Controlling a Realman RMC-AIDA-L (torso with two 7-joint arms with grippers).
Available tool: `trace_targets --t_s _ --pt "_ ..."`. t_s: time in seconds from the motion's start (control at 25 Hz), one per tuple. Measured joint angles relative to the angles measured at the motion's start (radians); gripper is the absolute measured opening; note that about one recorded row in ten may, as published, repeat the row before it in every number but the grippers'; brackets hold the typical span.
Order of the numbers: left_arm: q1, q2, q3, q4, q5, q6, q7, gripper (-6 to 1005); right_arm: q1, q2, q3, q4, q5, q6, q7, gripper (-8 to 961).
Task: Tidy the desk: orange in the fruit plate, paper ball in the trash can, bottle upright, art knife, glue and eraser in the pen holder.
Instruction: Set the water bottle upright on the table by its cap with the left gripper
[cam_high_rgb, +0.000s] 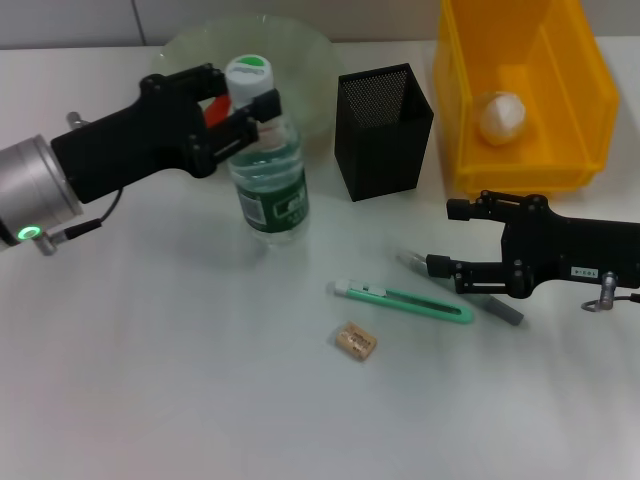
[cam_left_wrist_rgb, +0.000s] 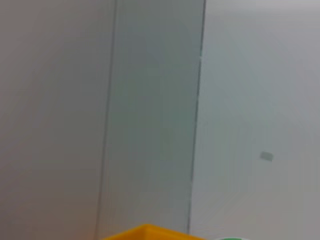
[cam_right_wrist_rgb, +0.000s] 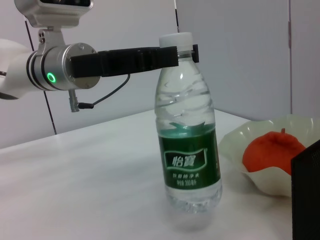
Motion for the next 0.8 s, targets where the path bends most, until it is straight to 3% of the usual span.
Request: trace_targets --t_s 0.32,0.8 --pt "0.046 0.004 -0.097 -0.001 -0.001 -0.011 0.044 516 -0.003 0.0 0.0 0.0 0.0 -0.003 -0.001 811" --pt "0.046 0.0 -0.196 -0.069 0.0 -0.107 0.151 523 -0.003 0.0 0.0 -0.001 0.0 -0.013 -0.001 811"
